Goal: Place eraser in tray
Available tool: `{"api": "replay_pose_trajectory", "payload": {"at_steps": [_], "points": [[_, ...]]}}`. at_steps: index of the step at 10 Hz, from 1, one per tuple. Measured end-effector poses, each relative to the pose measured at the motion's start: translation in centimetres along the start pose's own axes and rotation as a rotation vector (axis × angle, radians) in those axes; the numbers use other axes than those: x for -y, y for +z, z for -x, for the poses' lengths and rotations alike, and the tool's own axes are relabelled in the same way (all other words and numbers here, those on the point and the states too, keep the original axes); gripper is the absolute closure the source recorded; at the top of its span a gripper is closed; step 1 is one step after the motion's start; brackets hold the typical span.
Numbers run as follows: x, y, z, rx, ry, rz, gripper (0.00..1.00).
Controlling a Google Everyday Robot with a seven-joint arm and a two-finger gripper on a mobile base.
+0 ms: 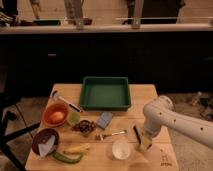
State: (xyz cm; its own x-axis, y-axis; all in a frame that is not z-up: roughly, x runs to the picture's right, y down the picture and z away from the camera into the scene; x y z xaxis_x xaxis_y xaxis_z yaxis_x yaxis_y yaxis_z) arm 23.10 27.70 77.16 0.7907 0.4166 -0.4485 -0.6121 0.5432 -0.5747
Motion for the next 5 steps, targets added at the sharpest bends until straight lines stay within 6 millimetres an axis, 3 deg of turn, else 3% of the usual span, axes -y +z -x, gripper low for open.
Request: {"api": "replay_pose_trajectory", "payload": {"at_steps": [5], "points": [[-0.3, 1.7, 1.6, 0.015, 0.031, 0.041, 0.2]]}}
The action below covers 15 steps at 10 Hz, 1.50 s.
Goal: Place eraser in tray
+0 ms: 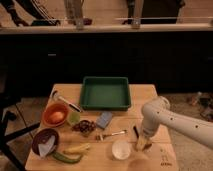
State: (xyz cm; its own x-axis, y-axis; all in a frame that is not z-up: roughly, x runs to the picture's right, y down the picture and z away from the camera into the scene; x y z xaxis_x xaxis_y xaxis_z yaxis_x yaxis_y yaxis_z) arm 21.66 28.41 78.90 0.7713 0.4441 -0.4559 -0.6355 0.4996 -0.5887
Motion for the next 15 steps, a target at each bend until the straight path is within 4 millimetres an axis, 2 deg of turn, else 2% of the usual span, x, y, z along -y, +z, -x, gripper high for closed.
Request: {"api": "replay_pose_trajectory", "payload": {"at_steps": [5, 6, 12, 13, 15], "points": [[-0.4, 1.0, 0.3, 0.043, 0.04, -0.017, 0.22], [-0.4, 1.1, 0.2, 0.052, 0.043, -0.019, 0.29], [-0.6, 1.1, 0.2, 0.065, 0.014, -0.026, 0.9], [-0.7, 1.1, 0.2, 0.065, 0.009, -0.026, 0.97], [-0.6, 1.0, 0.1, 0.069, -0.004, -0.024, 1.0]]}}
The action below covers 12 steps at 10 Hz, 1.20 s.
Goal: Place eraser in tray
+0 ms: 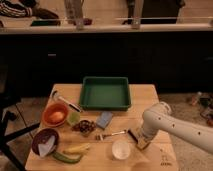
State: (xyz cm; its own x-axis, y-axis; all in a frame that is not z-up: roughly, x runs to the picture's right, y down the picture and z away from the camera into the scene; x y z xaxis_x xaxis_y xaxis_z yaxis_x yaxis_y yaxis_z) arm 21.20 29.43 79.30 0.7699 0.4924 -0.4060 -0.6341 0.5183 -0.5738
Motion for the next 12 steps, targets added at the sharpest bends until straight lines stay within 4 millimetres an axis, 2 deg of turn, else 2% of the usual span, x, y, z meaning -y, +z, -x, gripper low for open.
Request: {"api": "replay_pose_trajectory", "payload": {"at_steps": [7, 12], "points": [[0.7, -0.7, -0.2, 0.02, -0.049, -0.001, 1.0], [0.7, -1.1, 0.6, 0.043, -0.134, 0.015, 1.0]]}}
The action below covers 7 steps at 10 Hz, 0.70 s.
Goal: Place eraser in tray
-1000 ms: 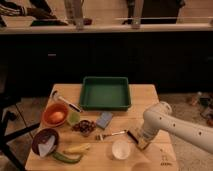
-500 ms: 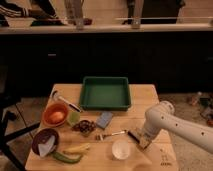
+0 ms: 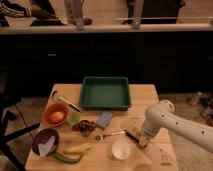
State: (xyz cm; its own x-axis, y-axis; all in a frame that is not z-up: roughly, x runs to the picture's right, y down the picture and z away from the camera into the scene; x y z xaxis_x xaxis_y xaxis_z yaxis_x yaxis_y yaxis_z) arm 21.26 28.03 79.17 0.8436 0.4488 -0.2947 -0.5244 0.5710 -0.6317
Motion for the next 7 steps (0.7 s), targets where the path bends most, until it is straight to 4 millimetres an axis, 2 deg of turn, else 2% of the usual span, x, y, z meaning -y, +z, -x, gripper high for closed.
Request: {"api": "replay_pose_trajectory", "payload": {"at_steps": [7], "points": [[0.0, -1.5, 0.4, 0.05, -0.084, -0.01, 1.0]]}}
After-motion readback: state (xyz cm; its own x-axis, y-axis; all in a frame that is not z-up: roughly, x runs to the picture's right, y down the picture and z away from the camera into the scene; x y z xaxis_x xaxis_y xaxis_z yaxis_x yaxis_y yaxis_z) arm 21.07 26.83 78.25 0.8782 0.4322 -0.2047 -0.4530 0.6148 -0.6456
